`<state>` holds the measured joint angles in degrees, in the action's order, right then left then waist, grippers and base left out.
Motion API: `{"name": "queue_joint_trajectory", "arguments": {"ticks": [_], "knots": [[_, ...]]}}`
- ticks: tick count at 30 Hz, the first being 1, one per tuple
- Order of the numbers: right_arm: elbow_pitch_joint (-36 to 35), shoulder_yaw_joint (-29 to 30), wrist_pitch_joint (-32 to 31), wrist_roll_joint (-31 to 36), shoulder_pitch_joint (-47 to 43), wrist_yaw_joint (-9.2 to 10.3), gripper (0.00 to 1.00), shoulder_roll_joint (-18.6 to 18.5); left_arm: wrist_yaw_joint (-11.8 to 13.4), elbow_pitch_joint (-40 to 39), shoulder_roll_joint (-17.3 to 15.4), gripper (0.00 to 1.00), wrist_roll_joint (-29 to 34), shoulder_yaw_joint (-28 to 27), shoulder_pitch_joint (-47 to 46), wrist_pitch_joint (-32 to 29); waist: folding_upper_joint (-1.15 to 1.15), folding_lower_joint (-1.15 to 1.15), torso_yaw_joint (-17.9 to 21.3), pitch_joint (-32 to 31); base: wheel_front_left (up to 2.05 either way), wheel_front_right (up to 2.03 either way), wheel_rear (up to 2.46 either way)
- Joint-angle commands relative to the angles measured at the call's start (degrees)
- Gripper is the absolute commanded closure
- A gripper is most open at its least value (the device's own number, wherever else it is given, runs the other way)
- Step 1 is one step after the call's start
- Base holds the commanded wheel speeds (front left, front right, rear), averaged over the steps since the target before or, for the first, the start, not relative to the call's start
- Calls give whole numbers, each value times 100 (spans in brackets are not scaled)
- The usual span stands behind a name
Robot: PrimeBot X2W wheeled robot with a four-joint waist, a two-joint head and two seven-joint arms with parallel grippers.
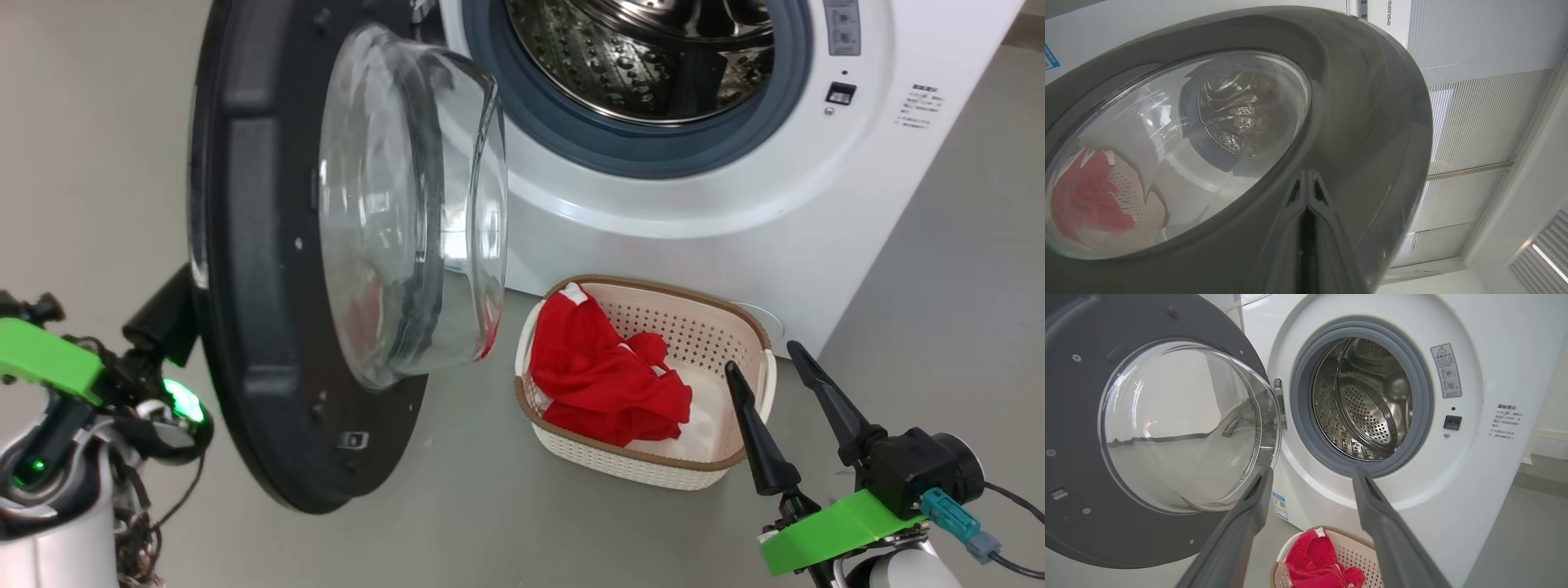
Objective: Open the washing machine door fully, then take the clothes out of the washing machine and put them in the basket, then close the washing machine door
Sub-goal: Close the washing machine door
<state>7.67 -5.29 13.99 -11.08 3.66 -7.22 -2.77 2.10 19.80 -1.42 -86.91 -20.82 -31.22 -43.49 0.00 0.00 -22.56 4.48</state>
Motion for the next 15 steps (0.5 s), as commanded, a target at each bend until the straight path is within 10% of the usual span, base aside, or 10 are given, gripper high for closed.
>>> {"name": "queue_joint_trajectory", "arguments": {"ticks": [1,15], "knots": [[-116,-128,62,-91,73,-26,0,-10,57,-299,-146,100,-85,56,74,-5,0,0,74,24,0,0,0],[-58,-130,89,-150,199,-26,0,-10,283,-1135,-146,100,-691,828,430,388,0,0,592,203,0,0,0]]}}
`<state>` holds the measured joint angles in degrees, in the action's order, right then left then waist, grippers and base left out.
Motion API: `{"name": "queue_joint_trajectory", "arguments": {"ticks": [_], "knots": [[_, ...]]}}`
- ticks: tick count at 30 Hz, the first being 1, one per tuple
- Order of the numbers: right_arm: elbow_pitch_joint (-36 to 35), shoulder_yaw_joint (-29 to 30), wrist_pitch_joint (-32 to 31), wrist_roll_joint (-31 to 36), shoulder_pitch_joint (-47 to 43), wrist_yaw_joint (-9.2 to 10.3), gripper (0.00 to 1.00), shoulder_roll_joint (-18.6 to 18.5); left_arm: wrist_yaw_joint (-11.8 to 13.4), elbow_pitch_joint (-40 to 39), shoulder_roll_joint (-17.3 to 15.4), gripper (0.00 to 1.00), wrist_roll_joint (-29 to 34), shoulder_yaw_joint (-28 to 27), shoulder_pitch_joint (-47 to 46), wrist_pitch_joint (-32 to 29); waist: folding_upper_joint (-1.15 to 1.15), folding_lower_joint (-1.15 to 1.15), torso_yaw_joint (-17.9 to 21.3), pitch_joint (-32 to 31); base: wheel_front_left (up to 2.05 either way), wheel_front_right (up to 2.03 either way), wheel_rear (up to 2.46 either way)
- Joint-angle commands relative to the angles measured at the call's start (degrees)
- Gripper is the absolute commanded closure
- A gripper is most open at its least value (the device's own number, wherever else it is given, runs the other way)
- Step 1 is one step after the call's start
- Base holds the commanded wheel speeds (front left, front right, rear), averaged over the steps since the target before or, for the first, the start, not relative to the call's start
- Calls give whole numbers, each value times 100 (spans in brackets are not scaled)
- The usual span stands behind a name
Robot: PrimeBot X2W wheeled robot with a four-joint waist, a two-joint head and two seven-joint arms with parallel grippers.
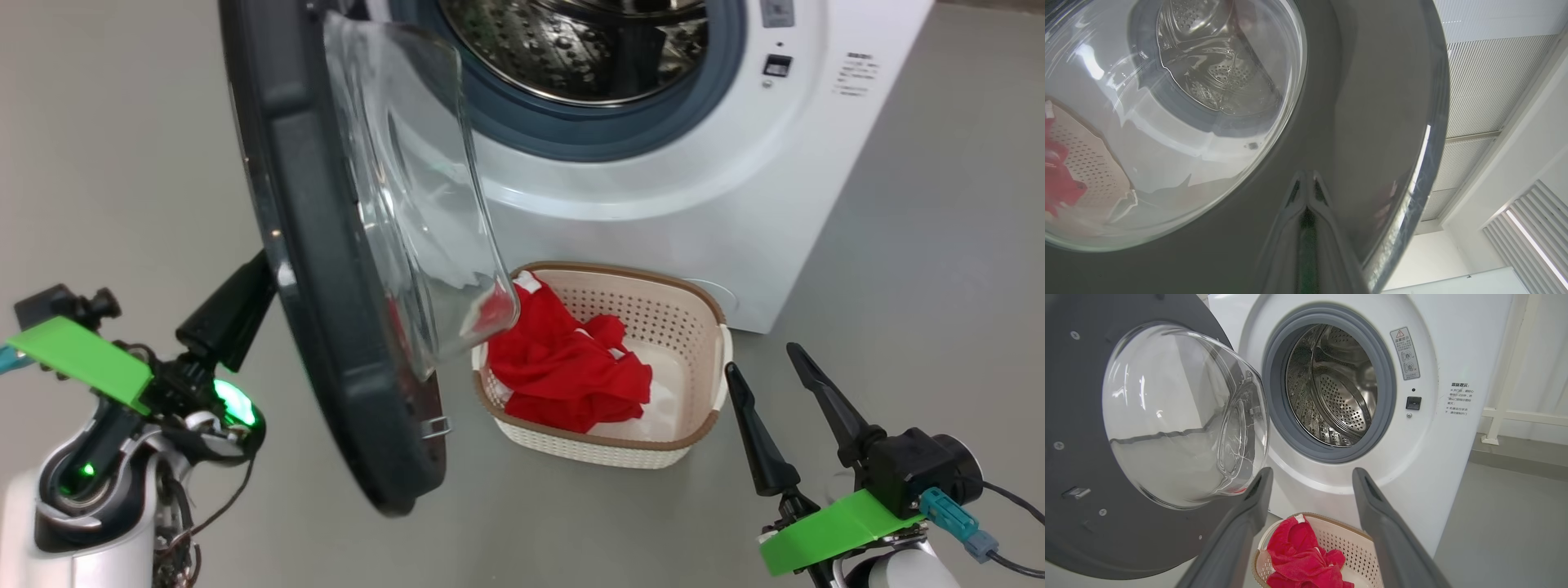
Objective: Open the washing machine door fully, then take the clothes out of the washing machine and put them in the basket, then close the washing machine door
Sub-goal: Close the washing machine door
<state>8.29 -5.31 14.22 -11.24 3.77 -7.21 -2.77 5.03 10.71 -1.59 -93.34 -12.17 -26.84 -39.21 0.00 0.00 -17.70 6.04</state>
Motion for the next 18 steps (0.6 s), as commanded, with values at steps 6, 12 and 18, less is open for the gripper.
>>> {"name": "queue_joint_trajectory", "arguments": {"ticks": [6,12,18], "knots": [[-121,-118,72,-151,230,-28,0,-10,-29,-320,-129,100,-67,141,25,98,0,0,401,105,0,0,0],[-118,-107,75,-163,263,-28,0,-10,-68,-344,-129,100,-155,222,1,213,0,0,664,162,0,0,0],[-140,-69,76,-192,286,-28,0,-10,-143,-340,-129,100,-171,265,-27,324,0,0,973,225,0,0,0]]}}
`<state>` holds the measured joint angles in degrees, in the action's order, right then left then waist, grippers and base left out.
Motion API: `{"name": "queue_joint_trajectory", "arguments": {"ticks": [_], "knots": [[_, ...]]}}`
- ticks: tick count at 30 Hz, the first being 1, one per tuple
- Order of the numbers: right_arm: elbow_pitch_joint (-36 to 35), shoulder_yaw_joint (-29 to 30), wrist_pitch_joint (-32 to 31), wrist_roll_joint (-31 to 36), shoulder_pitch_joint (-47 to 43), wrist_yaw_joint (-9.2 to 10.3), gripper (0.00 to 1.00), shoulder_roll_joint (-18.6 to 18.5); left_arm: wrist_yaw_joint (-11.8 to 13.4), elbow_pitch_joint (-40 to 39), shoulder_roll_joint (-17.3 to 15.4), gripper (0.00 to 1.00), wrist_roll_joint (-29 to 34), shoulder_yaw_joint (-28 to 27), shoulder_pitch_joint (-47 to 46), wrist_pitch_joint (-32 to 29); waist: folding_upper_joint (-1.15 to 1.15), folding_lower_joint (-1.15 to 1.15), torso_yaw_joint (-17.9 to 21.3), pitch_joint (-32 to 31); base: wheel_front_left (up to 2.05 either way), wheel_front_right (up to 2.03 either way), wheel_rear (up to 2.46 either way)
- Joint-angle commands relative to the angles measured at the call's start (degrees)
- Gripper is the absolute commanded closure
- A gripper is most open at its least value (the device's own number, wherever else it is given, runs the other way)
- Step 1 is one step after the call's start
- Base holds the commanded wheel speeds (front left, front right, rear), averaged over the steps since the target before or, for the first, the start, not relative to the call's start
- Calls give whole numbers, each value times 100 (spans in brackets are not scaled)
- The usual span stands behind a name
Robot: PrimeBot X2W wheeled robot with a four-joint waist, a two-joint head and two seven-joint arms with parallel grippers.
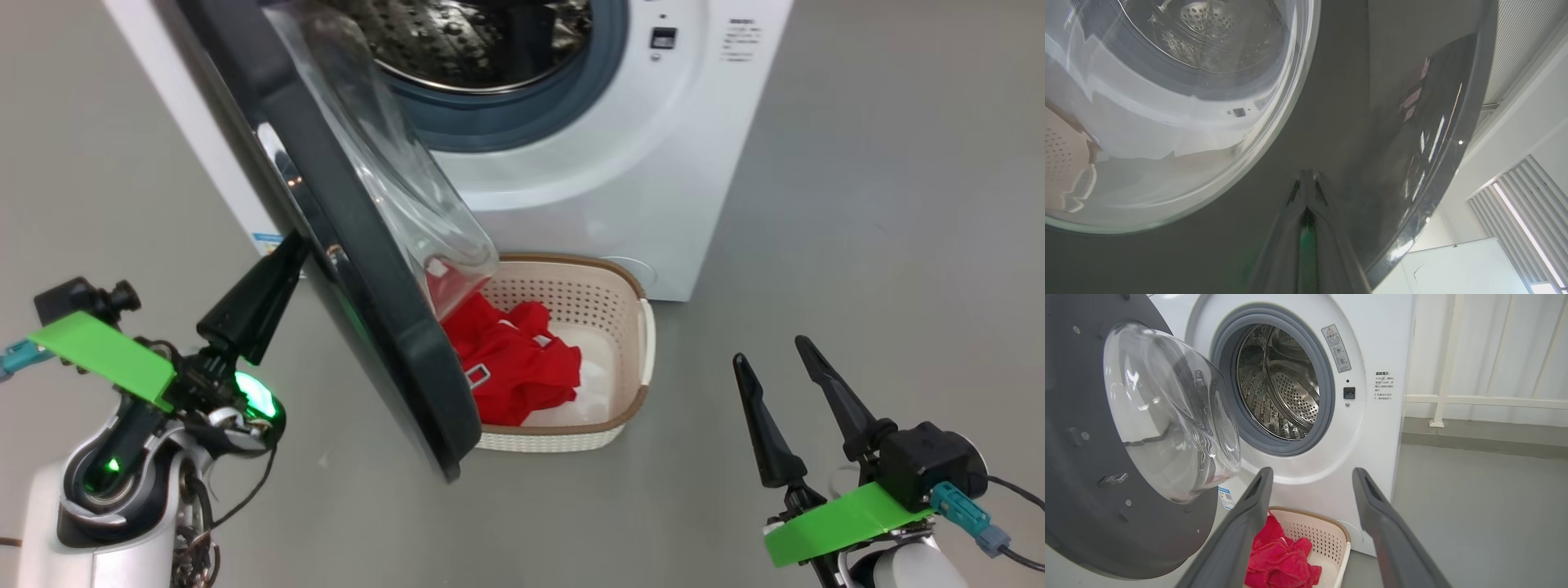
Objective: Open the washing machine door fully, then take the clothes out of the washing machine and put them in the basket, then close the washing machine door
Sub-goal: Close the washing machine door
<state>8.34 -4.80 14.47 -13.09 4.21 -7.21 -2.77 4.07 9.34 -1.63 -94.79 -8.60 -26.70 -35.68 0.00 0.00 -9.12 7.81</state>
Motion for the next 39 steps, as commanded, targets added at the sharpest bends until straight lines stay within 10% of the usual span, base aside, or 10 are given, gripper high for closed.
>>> {"name": "queue_joint_trajectory", "arguments": {"ticks": [1,39], "knots": [[-143,-118,51,-15,244,-28,0,-10,-62,-196,-125,100,-29,-93,-54,-1,0,0,159,59,0,0,0],[-281,-139,52,-138,425,-28,0,-10,-459,508,-125,100,136,388,-1294,1191,0,0,1271,686,0,0,0]]}}
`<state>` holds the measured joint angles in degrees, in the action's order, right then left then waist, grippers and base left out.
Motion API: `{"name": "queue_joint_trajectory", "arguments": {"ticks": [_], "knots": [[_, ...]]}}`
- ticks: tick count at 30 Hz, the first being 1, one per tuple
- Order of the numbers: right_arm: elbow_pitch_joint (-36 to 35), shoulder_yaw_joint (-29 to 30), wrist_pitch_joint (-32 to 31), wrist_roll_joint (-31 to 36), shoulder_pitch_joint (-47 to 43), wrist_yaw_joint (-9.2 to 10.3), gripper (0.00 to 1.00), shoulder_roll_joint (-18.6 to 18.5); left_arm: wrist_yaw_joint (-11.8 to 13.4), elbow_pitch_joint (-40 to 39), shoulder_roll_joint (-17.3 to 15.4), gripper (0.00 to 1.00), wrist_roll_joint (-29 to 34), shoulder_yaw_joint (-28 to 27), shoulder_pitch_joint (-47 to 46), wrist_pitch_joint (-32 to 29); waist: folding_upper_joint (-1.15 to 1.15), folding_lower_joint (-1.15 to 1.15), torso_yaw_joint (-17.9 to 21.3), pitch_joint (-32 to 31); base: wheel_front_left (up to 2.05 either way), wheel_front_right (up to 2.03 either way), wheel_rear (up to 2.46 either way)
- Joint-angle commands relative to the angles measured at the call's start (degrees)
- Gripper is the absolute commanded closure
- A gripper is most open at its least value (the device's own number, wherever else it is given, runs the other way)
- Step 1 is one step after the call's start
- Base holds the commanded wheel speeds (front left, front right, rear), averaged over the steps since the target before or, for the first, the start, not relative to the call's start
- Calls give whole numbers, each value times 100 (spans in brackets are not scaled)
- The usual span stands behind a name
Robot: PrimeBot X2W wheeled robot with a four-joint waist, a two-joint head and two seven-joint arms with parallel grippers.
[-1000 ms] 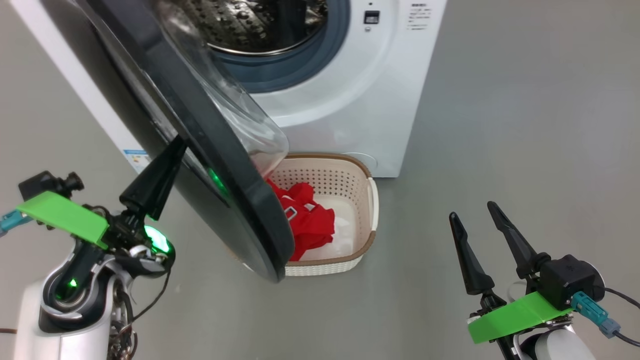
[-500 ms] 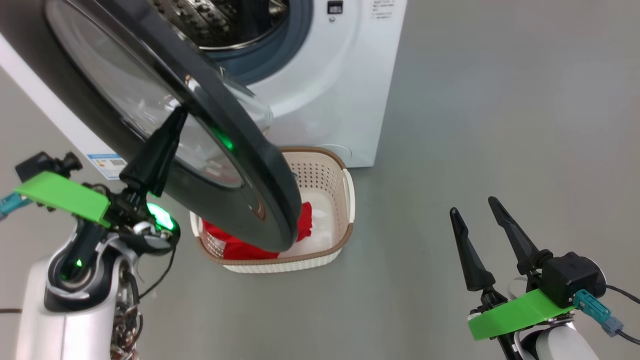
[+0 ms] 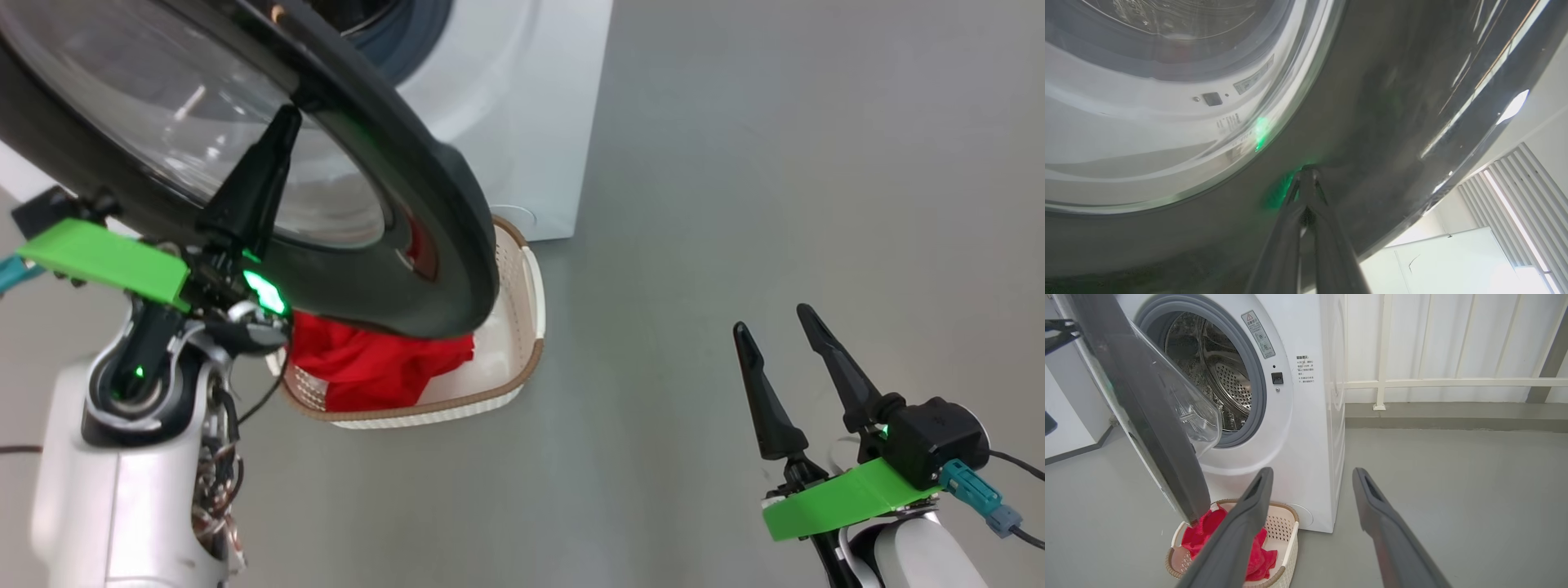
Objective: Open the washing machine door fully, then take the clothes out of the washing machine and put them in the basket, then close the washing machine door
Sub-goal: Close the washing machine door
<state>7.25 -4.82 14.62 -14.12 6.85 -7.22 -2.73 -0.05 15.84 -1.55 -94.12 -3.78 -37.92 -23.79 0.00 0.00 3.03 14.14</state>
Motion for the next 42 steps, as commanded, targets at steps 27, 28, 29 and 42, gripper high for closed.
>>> {"name": "queue_joint_trajectory", "arguments": {"ticks": [27,28,29,42], "knots": [[-284,-263,38,-221,331,-26,0,-15,-415,1046,-234,100,434,-255,-1649,919,0,0,641,625,0,0,0],[-288,-264,38,-232,338,-26,0,-15,-428,1085,-252,100,449,-265,-1685,939,0,0,670,645,0,0,0],[-293,-260,38,-242,342,-26,0,-15,-443,1123,-265,100,460,-271,-1717,953,0,0,694,661,0,0,0],[-342,-258,38,-298,363,-26,0,-15,-568,1404,-419,100,554,-329,-2017,1034,0,0,874,807,0,0,0]]}}
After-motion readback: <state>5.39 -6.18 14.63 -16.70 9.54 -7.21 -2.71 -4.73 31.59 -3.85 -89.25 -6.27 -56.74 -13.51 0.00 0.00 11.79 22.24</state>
